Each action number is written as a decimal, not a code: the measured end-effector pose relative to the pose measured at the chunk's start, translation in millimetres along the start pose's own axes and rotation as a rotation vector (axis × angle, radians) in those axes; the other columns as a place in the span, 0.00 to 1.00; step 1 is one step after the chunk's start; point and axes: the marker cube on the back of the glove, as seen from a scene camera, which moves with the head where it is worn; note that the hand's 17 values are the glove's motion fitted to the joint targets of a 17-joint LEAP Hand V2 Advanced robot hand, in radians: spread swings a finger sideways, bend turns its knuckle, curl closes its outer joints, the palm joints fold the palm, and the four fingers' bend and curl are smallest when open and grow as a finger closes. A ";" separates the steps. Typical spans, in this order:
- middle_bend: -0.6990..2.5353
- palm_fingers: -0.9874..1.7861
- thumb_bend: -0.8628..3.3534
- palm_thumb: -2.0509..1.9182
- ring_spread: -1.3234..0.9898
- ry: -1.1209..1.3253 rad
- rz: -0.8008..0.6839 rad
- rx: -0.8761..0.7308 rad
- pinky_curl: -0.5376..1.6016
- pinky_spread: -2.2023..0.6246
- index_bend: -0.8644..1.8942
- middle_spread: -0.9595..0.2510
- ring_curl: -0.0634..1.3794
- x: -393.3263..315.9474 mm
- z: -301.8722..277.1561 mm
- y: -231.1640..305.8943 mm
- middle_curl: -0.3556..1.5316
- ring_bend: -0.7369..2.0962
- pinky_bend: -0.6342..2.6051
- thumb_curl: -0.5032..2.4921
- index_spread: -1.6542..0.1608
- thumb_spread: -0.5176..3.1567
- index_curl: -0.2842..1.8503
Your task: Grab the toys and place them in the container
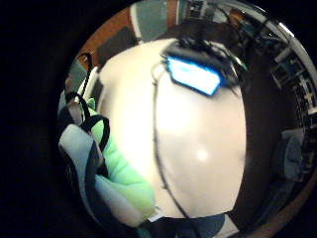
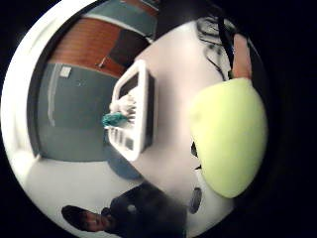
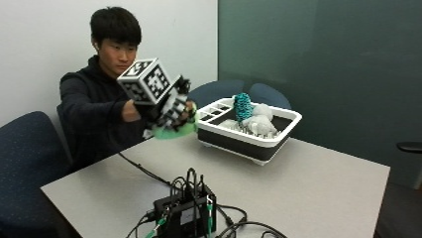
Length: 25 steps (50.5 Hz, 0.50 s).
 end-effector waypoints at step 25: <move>0.49 0.44 0.25 0.67 0.43 -0.058 -0.263 -0.042 0.54 0.66 0.48 0.57 0.51 -192.3 70.5 -52.9 0.62 0.78 0.60 0.45 0.71 0.28 0.39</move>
